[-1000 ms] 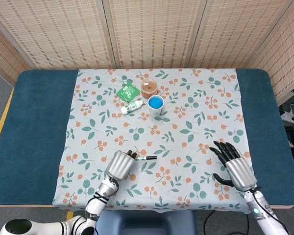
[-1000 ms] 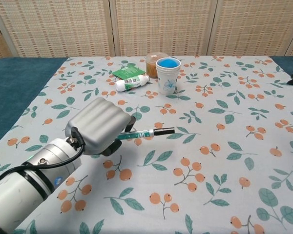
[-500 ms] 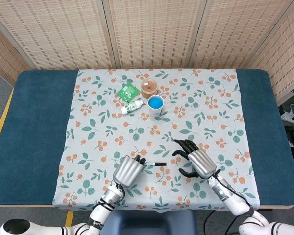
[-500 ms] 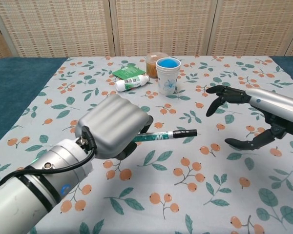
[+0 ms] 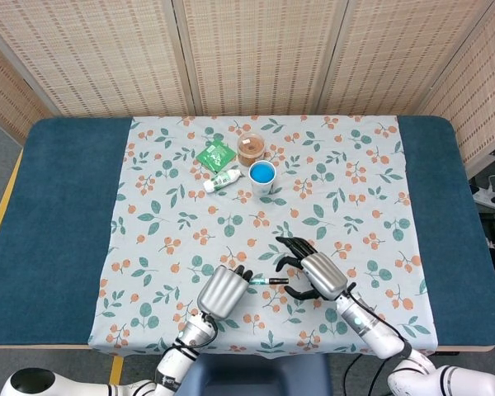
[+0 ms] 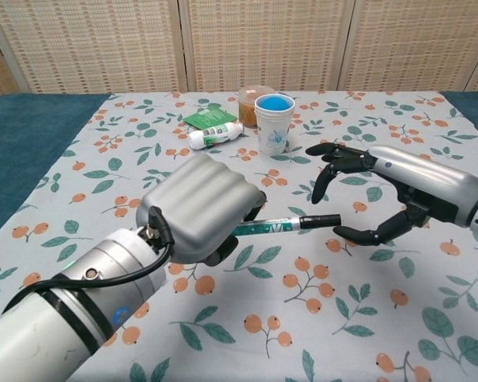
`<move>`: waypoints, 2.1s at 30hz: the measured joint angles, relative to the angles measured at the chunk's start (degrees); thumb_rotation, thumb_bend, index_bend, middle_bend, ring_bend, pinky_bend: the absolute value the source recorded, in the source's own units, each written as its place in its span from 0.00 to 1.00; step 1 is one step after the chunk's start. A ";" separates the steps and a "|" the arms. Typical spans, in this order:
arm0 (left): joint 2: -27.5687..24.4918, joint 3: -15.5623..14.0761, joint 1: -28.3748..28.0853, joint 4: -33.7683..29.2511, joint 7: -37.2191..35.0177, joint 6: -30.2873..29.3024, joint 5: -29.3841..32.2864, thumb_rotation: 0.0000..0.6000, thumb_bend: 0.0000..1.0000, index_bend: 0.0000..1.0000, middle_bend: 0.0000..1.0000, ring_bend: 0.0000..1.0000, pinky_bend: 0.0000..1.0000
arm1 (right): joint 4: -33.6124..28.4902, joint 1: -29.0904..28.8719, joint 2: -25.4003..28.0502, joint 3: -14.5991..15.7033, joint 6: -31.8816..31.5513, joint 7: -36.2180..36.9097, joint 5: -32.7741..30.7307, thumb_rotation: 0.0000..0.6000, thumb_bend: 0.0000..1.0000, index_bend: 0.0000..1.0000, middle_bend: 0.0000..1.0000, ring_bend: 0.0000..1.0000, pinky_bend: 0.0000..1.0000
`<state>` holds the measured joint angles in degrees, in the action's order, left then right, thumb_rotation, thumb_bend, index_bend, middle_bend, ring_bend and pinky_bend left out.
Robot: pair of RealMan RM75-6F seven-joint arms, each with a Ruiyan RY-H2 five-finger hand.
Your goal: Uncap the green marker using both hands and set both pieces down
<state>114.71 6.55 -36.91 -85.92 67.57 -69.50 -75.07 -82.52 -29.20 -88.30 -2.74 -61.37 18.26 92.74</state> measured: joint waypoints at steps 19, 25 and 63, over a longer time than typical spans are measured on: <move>-0.55 1.15 -0.82 -0.59 1.25 -0.20 2.29 1.00 0.43 0.76 0.85 0.93 1.00 | -1.81 -1.43 0.21 -0.09 0.61 -3.39 -3.03 1.00 0.28 0.53 0.00 0.00 0.00; -0.77 1.25 -1.13 -0.45 1.36 -0.22 3.04 1.00 0.43 0.75 0.85 0.93 1.00 | -4.63 -1.99 1.60 -0.50 2.41 -7.29 -5.65 1.00 0.28 0.53 0.00 0.00 0.00; -1.55 0.19 -2.12 -1.50 1.24 -1.16 3.81 1.00 0.43 0.75 0.84 0.93 1.00 | -5.11 -3.62 -0.02 -0.83 3.67 -10.77 -8.73 1.00 0.29 0.50 0.00 0.00 0.00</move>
<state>113.17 6.74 -39.03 -87.42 68.81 -70.67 -71.27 -87.63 -32.82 -88.32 -3.58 -57.70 7.49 84.01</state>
